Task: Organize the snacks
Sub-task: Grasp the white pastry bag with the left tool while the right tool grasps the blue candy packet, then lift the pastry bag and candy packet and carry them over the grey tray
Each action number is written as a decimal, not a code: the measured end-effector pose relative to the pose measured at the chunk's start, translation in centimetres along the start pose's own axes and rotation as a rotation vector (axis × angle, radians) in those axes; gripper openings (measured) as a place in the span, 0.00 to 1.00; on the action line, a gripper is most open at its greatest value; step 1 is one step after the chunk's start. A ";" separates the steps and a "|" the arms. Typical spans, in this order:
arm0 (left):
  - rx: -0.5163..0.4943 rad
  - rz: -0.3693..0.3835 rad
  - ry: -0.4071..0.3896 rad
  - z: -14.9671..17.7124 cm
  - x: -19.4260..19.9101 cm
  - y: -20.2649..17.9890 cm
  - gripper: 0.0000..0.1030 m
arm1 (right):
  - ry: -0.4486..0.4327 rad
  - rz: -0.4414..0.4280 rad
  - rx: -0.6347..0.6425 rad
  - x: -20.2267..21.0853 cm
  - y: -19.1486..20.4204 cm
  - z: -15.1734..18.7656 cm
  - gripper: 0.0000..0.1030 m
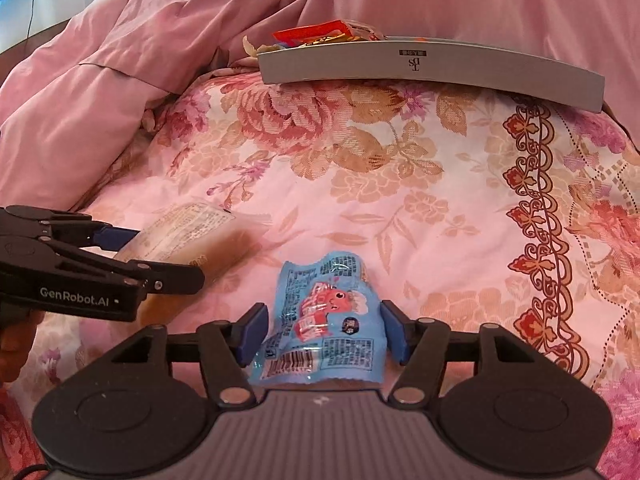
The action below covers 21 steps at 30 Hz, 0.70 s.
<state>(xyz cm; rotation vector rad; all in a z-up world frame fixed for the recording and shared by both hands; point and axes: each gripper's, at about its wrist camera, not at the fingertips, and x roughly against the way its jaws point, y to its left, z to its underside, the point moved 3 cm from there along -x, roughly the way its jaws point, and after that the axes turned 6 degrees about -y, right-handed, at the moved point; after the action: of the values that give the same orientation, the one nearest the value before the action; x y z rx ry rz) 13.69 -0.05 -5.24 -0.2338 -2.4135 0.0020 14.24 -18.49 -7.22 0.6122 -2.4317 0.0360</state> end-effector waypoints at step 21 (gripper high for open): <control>0.004 0.017 -0.006 0.2 -0.1 0.2 0.68 | -0.031 0.062 0.061 -0.1 2.2 1.1 0.65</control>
<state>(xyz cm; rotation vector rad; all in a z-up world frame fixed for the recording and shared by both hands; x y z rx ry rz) 13.64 0.10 -5.50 -0.2531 -2.4170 0.0158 12.70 -16.69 -7.94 0.5675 -2.4868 0.1279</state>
